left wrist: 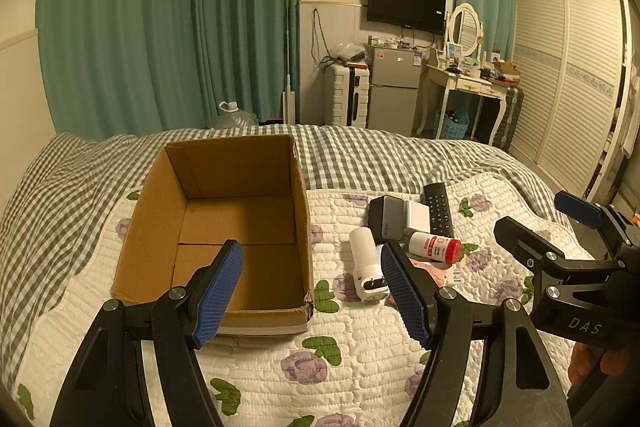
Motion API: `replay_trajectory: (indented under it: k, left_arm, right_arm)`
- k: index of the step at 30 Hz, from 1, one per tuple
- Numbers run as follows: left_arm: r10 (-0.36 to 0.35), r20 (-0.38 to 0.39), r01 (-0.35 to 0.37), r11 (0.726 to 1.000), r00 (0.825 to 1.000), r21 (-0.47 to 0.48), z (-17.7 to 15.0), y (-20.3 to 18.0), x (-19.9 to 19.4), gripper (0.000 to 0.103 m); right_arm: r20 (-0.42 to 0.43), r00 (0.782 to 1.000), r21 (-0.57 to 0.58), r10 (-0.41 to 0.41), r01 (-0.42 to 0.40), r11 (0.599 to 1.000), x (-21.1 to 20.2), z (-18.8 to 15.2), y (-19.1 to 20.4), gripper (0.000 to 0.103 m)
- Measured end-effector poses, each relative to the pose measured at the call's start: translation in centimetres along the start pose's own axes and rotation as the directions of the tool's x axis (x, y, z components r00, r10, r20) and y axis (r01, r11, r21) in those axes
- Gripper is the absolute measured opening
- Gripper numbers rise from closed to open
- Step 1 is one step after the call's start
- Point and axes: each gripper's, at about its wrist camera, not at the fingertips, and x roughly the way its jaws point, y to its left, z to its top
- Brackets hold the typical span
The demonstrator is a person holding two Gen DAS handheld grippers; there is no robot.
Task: Organize rigid objects
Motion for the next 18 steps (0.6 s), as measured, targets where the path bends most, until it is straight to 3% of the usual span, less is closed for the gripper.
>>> replay_trajectory:
  k: [12, 18]
  left_arm:
    - [0.021, 0.008, -0.021, 1.0, 1.0, -0.003, 0.2, -0.1, -0.3, 0.074]
    - [0.037, 0.013, -0.037, 0.999, 0.999, 0.02, 0.8, -2.0, -0.2, 0.074]
  right_arm:
    - [-0.002, 1.0, -0.003, 0.027, -0.027, 1.0, 0.4, -1.1, 0.2, 0.103]
    - [0.002, 1.0, 0.0, 0.019, -0.019, 1.0, -0.6, 0.4, -1.3, 0.103]
